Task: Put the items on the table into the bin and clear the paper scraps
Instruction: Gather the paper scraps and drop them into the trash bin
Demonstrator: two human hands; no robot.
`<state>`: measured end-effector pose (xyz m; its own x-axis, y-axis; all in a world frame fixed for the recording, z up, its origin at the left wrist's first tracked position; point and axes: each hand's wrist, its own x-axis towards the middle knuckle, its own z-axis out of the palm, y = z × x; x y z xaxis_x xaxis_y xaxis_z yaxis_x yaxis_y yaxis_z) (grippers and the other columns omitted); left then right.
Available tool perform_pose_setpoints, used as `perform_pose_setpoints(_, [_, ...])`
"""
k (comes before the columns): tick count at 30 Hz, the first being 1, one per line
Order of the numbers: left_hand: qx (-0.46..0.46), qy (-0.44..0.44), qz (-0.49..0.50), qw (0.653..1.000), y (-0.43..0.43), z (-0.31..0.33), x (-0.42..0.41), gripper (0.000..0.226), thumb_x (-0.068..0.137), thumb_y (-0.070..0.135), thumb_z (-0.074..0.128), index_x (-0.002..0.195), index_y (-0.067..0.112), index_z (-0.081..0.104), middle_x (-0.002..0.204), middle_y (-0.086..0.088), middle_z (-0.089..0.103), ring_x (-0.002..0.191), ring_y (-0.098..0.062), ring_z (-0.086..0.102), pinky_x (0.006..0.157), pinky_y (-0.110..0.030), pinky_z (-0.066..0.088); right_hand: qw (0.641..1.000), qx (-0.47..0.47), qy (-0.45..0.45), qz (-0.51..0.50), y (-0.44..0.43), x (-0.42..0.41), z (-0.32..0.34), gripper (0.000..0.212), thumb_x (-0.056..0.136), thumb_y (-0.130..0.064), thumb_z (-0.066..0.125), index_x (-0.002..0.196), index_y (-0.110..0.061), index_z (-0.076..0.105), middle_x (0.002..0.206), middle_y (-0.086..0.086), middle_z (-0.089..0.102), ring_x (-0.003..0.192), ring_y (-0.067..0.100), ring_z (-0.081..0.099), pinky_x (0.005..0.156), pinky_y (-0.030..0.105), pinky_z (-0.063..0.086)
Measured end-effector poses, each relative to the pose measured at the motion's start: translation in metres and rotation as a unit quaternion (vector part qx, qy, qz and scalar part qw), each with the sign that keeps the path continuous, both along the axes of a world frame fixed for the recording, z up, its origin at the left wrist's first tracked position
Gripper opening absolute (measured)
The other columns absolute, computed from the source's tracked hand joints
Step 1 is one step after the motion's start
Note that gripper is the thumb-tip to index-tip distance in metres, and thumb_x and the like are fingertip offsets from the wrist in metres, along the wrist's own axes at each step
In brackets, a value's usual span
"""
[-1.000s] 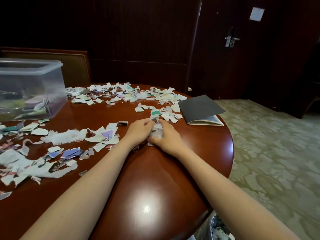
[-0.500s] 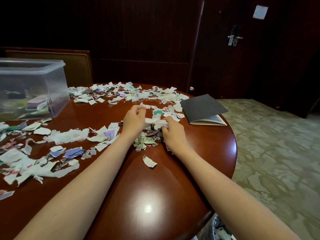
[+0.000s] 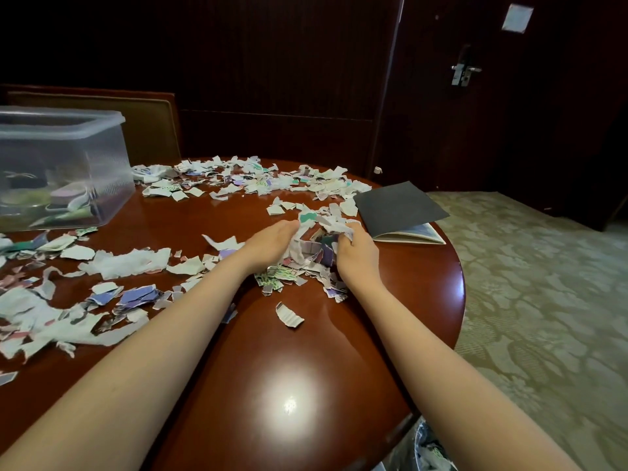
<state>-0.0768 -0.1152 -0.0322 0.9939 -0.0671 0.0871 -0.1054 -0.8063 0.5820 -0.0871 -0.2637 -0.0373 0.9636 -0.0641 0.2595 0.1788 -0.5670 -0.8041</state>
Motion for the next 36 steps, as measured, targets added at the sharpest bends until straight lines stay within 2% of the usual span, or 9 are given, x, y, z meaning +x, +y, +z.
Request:
perform_pose_setpoints(3, [-0.097, 0.024, -0.045, 0.994, -0.012, 0.003, -0.007, 0.052, 0.099, 0.046, 0.023, 0.141, 0.018, 0.037, 0.149, -0.002, 0.036, 0.133, -0.019, 0.036, 0.103, -0.031, 0.028, 1.000, -0.010, 0.004, -0.026, -0.002, 0.004, -0.002, 0.029, 0.100, -0.014, 0.034, 0.119, -0.001, 0.051, 0.122, 0.021, 0.049, 0.109, 0.032, 0.047, 0.080, 0.030, 0.033])
perform_pose_setpoints(6, [-0.134, 0.059, -0.083, 0.986, -0.020, 0.004, -0.012, 0.067, 0.087, 0.063, 0.041, 0.141, 0.024, 0.035, 0.148, -0.001, 0.037, 0.130, -0.017, 0.039, 0.100, -0.031, 0.031, 0.999, -0.003, 0.000, -0.054, -0.005, 0.005, -0.001, 0.032, 0.101, -0.016, 0.033, 0.124, 0.001, 0.048, 0.125, 0.023, 0.045, 0.113, 0.036, 0.045, 0.090, 0.035, 0.035])
perform_pose_setpoints(9, [-0.043, 0.076, -0.113, 0.990, -0.025, 0.006, -0.017, 0.083, 0.076, 0.061, 0.061, 0.144, 0.027, 0.029, 0.150, -0.001, 0.031, 0.132, -0.018, 0.036, 0.100, -0.028, 0.031, 0.996, 0.010, 0.001, -0.086, -0.009, 0.005, 0.002, 0.038, 0.102, -0.024, 0.031, 0.127, 0.000, 0.047, 0.127, 0.022, 0.044, 0.116, 0.034, 0.044, 0.091, 0.035, 0.035])
perform_pose_setpoints(12, [0.094, 0.039, -0.127, 0.987, -0.031, 0.003, -0.021, 0.084, 0.072, 0.059, 0.068, 0.142, 0.029, 0.033, 0.149, 0.002, 0.033, 0.135, -0.020, 0.033, 0.109, -0.038, 0.031, 0.994, 0.047, 0.006, -0.101, -0.011, 0.004, 0.003, 0.041, 0.102, -0.027, 0.028, 0.128, 0.000, 0.046, 0.129, 0.022, 0.042, 0.117, 0.033, 0.044, 0.094, 0.035, 0.034])
perform_pose_setpoints(18, [0.133, -0.080, -0.110, 0.982, -0.041, -0.008, -0.022, 0.039, 0.087, 0.040, 0.057, 0.123, 0.026, 0.056, 0.105, -0.003, 0.048, 0.102, -0.021, 0.048, 0.080, -0.032, 0.037, 0.992, 0.068, 0.008, -0.109, -0.014, 0.002, 0.004, 0.046, 0.103, -0.028, 0.022, 0.128, 0.003, 0.046, 0.131, 0.021, 0.043, 0.118, 0.030, 0.043, 0.095, 0.031, 0.031])
perform_pose_setpoints(26, [0.089, -0.150, -0.150, 0.973, -0.038, -0.003, -0.030, 0.003, 0.088, 0.018, 0.059, 0.090, 0.018, 0.059, 0.070, 0.009, 0.049, 0.064, -0.009, 0.043, 0.057, -0.021, 0.032, 0.990, 0.094, -0.007, -0.108, -0.016, 0.006, 0.002, 0.050, 0.103, -0.030, 0.022, 0.123, 0.006, 0.051, 0.124, 0.023, 0.051, 0.110, 0.031, 0.050, 0.085, 0.030, 0.036])
perform_pose_setpoints(29, [0.051, -0.151, -0.128, 0.979, -0.034, -0.002, -0.029, 0.009, 0.090, 0.022, 0.060, 0.089, 0.013, 0.060, 0.068, 0.008, 0.047, 0.060, -0.006, 0.041, 0.059, -0.021, 0.032, 0.986, 0.107, -0.014, -0.127, -0.018, 0.008, 0.002, 0.051, 0.103, -0.030, 0.022, 0.122, 0.006, 0.051, 0.122, 0.022, 0.052, 0.109, 0.029, 0.051, 0.081, 0.027, 0.035])
perform_pose_setpoints(32, [-0.035, -0.144, -0.083, 0.985, -0.028, 0.002, -0.028, 0.020, 0.089, 0.027, 0.060, 0.084, 0.008, 0.061, 0.071, 0.000, 0.057, 0.062, -0.011, 0.049, 0.061, -0.034, 0.042, 0.984, 0.122, -0.014, -0.132, -0.019, 0.008, 0.003, 0.052, 0.103, -0.031, 0.022, 0.122, 0.007, 0.051, 0.123, 0.021, 0.053, 0.111, 0.029, 0.052, 0.088, 0.031, 0.038])
perform_pose_setpoints(36, [-0.108, -0.167, -0.018, 0.980, -0.026, 0.015, -0.029, 0.028, 0.088, 0.031, 0.061, 0.064, 0.021, 0.052, 0.060, 0.007, 0.051, 0.055, -0.008, 0.042, 0.056, -0.020, 0.034, 0.983, 0.139, -0.007, -0.122, -0.014, 0.007, 0.003, 0.055, 0.103, -0.034, 0.022, 0.119, 0.008, 0.054, 0.119, 0.022, 0.056, 0.109, 0.031, 0.054, 0.086, 0.034, 0.041])
